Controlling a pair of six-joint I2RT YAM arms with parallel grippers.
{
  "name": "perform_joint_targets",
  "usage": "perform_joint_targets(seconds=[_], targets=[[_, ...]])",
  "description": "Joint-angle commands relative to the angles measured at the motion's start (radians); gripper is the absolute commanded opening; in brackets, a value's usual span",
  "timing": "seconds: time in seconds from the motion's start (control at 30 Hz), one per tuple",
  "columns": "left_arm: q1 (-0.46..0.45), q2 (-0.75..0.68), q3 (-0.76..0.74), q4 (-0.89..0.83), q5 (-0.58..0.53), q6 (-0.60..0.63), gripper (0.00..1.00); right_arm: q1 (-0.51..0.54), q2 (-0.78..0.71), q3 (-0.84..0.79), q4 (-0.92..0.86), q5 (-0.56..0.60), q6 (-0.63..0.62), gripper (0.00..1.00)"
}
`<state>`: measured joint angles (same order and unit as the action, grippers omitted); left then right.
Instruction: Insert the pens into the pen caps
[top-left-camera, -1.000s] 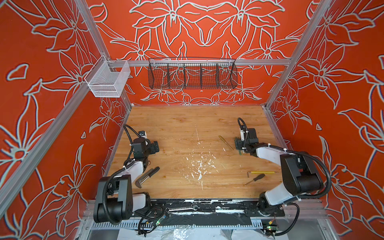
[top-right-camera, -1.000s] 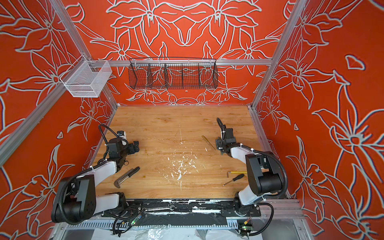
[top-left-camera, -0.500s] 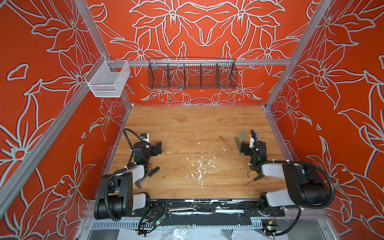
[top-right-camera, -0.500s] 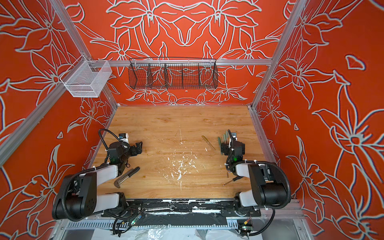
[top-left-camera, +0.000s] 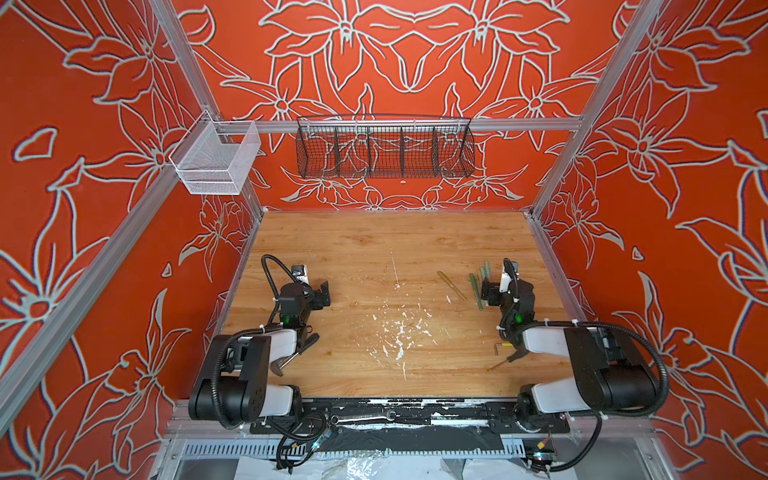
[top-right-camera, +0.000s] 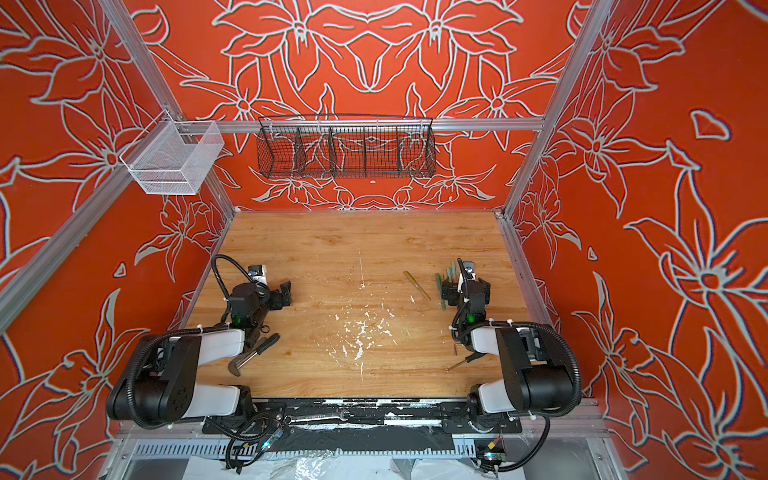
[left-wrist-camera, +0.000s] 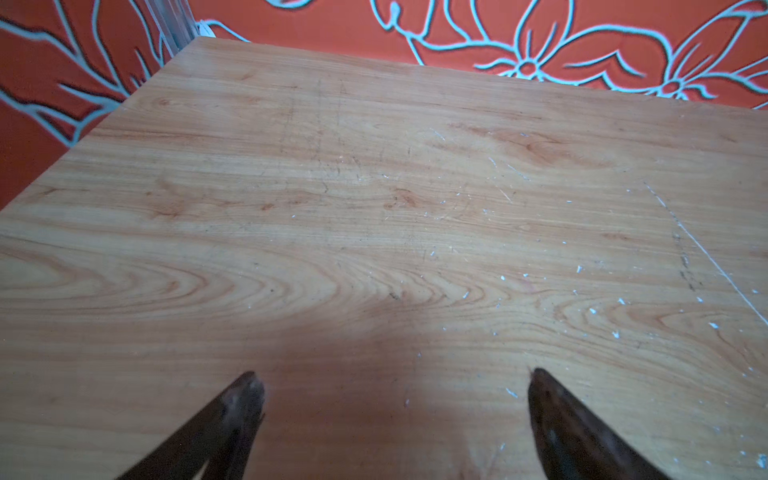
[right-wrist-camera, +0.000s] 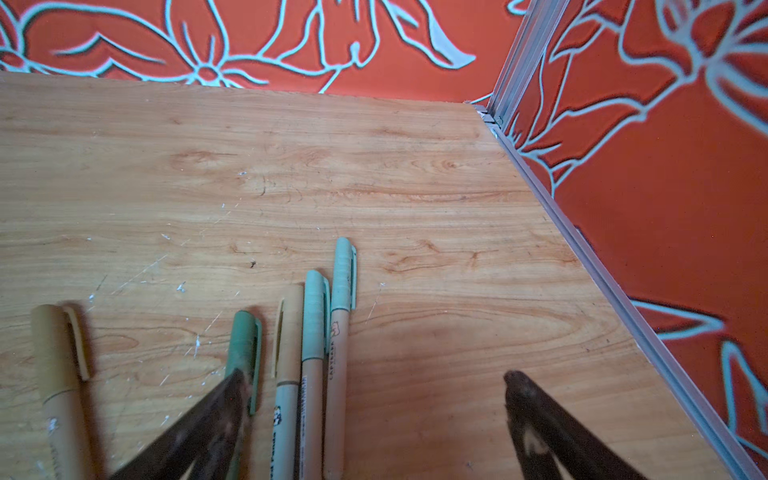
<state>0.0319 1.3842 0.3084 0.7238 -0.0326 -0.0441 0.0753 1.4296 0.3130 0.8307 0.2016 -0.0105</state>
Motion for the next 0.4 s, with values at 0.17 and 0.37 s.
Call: perform_joint_targets(seconds=[0.17, 0.37], targets=[[-0.002, 0.007, 0.010, 0.012, -0.020, 0.020, 0.97, -0.003, 0.000, -0.010, 0.033, -0.008, 0.007, 0.97], [-0.003, 0.007, 0.011, 0.012, -0.020, 0.020, 0.97, -0.002, 0.000, -0.009, 0.032, -0.008, 0.006, 0.97]])
